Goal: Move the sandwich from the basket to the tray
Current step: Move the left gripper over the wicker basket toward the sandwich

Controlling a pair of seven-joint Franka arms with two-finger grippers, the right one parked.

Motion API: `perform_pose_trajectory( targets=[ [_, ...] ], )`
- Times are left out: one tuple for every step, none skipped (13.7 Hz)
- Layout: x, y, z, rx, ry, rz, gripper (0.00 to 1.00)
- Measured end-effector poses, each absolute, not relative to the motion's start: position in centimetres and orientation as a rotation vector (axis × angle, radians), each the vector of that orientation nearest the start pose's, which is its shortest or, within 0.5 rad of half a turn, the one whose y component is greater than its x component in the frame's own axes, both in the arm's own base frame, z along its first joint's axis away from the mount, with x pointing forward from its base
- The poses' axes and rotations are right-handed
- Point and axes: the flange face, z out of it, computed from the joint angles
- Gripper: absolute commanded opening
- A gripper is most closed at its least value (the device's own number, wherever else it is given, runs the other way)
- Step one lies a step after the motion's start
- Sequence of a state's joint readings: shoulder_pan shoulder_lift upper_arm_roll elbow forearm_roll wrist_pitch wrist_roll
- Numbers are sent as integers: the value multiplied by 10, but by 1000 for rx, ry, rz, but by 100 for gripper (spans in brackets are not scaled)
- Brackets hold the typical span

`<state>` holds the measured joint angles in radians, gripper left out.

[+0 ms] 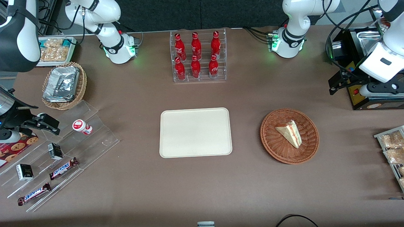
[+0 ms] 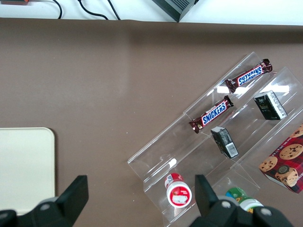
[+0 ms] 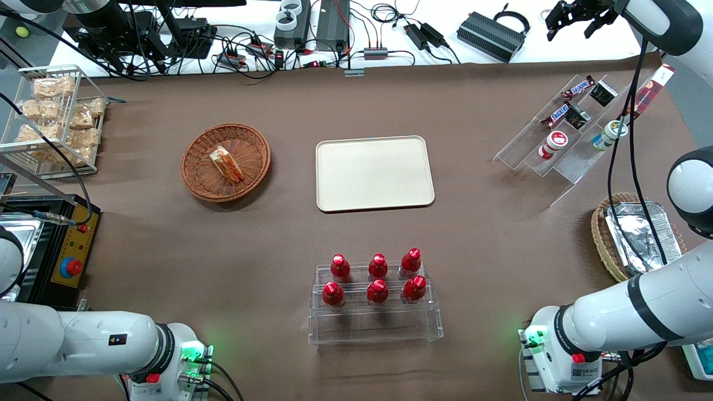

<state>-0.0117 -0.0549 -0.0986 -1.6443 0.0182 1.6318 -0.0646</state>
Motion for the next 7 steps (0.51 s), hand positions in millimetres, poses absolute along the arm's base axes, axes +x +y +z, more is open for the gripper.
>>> perform_pose_trajectory(
  targets=[
    [540, -59, 625, -3120, 73, -66, 100],
    [540, -59, 624, -3120, 72, -62, 100],
    [540, -59, 623, -3120, 72, -56, 100],
    [539, -59, 622, -3119, 68, -36, 100],
    [538, -59, 619, -3120, 44, -3, 100],
    [537, -58, 614, -3120, -23, 29, 100],
    [539, -57, 606, -3114, -153, 65, 100]
  ],
)
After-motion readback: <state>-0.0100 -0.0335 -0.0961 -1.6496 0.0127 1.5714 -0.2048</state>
